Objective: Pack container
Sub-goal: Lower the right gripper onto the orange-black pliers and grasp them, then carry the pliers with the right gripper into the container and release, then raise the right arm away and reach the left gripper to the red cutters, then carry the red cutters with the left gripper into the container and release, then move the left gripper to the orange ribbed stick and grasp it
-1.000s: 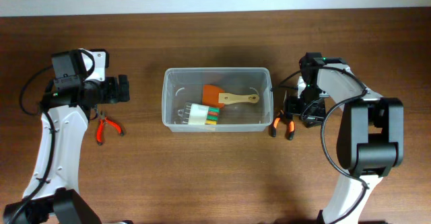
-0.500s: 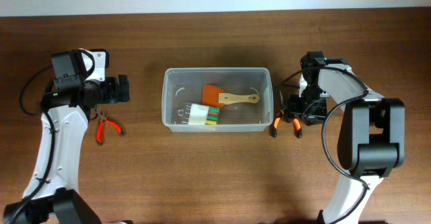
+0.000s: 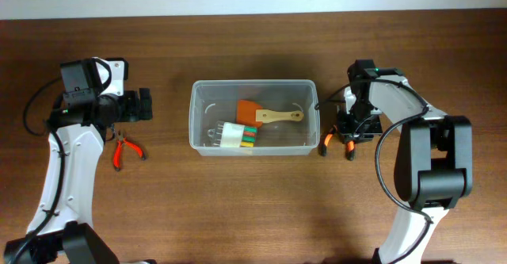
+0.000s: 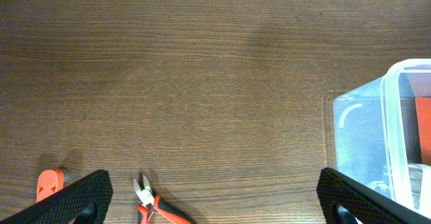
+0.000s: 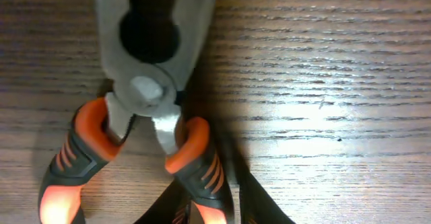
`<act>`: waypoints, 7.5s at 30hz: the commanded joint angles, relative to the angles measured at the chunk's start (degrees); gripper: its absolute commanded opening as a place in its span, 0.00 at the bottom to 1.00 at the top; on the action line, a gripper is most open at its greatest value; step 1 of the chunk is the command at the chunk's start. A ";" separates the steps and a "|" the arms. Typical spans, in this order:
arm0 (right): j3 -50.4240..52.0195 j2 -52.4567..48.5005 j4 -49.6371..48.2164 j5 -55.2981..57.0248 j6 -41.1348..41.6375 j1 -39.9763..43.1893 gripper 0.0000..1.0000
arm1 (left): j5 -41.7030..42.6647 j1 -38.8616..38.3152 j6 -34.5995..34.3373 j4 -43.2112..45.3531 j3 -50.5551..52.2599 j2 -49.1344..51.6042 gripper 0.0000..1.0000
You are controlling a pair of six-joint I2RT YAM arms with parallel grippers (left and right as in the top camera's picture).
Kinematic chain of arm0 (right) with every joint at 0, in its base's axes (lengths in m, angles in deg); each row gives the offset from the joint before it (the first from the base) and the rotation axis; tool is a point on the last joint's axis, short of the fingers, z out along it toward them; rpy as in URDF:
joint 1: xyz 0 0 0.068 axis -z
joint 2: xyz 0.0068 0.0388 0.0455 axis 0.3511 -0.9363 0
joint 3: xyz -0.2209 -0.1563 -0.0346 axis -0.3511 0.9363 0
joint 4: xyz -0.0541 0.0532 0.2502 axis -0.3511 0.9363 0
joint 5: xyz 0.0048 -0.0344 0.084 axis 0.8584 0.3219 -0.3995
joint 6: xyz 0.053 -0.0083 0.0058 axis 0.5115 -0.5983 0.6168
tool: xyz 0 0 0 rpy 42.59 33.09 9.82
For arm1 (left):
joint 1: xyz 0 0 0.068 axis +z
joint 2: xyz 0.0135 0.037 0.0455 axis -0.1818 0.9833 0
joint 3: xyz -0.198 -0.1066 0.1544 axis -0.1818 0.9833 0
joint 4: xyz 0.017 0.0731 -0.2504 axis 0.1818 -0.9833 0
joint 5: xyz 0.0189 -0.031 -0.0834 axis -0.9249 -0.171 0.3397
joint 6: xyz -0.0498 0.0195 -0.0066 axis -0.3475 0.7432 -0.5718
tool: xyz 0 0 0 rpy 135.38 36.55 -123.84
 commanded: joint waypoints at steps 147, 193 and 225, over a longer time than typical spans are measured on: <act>-46.49 2.97 30.45 -1.64 19.39 19.93 0.98 | -14.05 0.33 -42.53 -9.84 -0.83 26.08 0.14; -46.49 2.97 29.66 -1.22 19.17 19.93 0.98 | 4.04 -42.34 49.72 -30.73 -36.85 31.95 0.02; -46.49 2.97 30.53 -1.22 19.15 19.93 0.98 | -17.05 -13.86 6.91 -55.52 -64.22 34.29 0.99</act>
